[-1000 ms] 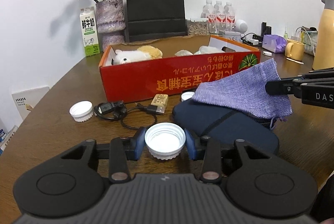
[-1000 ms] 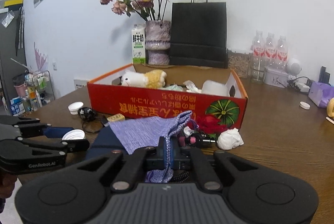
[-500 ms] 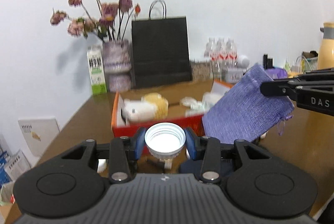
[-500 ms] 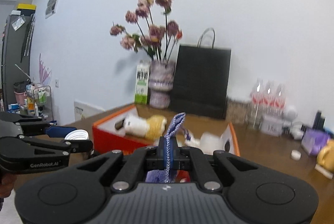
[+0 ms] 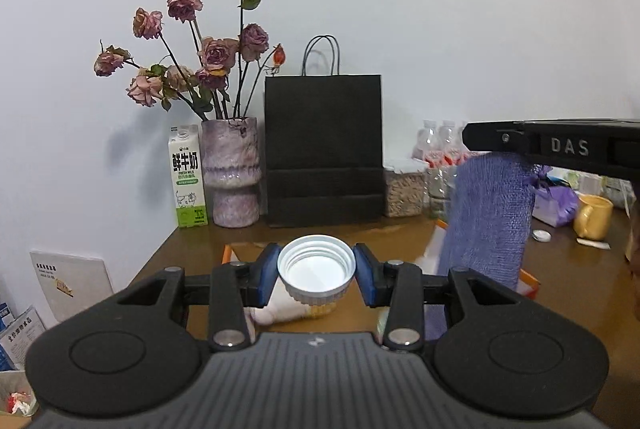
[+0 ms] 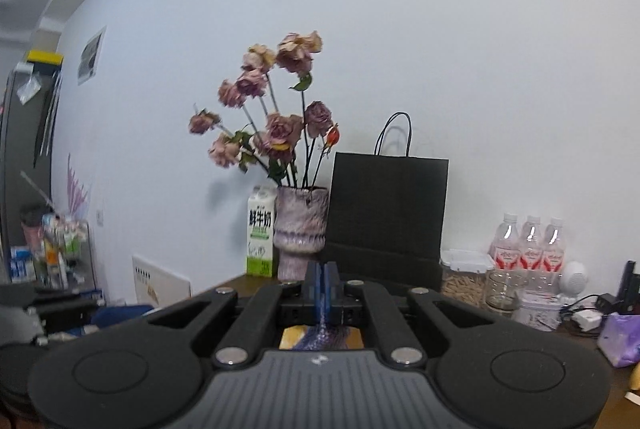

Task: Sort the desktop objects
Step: 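Carry the cap and lilac bag into the cardboard box and open both tools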

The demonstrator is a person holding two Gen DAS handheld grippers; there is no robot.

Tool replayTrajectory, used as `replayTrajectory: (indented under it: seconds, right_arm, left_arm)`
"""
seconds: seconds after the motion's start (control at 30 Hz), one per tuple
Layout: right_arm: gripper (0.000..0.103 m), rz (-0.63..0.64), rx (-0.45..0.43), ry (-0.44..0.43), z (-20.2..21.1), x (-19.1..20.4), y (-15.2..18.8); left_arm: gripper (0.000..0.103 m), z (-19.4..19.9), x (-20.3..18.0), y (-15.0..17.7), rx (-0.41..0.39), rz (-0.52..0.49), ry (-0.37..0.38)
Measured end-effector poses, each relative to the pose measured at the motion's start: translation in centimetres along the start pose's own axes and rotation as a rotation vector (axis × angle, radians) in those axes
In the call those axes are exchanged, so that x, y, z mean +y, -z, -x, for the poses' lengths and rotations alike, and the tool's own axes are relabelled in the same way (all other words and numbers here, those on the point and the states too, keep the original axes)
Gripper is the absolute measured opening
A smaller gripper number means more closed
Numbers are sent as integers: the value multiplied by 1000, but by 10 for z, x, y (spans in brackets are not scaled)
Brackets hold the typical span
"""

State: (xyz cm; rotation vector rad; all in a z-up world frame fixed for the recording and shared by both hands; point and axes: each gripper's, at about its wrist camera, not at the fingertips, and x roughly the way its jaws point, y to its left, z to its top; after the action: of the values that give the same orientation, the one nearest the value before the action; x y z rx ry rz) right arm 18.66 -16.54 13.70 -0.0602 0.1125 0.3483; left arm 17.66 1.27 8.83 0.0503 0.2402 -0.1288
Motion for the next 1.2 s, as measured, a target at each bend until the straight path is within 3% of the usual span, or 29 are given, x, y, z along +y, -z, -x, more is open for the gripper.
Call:
replayTrajectory:
  seconds: [0.17,0.43,0.73,0.8,0.87,0.93,0.97,1.0,1.03,1.1,1.17,1.2]
  right_arm:
    - [1,-67,43,22,-58,-16,5]
    - [1,-205,154,53,-124,-55,59]
    - [3,-287,221,150,-165,-77,66]
    - [10,-299,263,125,-169,-80,68]
    - [28,-300,313,100,-173,-81,71]
    - [55,-276,335,94,-173,-79,70]
    - [61,-261,344,96,-172,-78,68]
    - [75,-242,351,99,-172,-75,66]
    - [87,-218,353,98,-170,-72,64]
    - [91,-174,342,99,-164,-66,60]
    - [93,-145,349,98,-159,-62,55]
    - [93,-139,349,99,-157,-61,53]
  left_arm:
    - [41,-39,7,-1,34,29,-9]
    - [41,-100,13,18,131,52,-17]
    - [41,-111,19,27,153,48,-34]
    - [41,-113,17,29,165,39,-31]
    - [41,-116,16,31,177,30,-28]
    - [41,-117,14,32,184,22,-31]
    - [42,-118,14,32,184,20,-37]
    - [44,-118,13,32,184,16,-45]
    - [52,-118,13,31,187,16,-52]
    - [61,-118,13,31,182,14,-61]
    - [87,-118,12,30,184,8,-76]
    - [89,-117,11,29,180,2,-85]
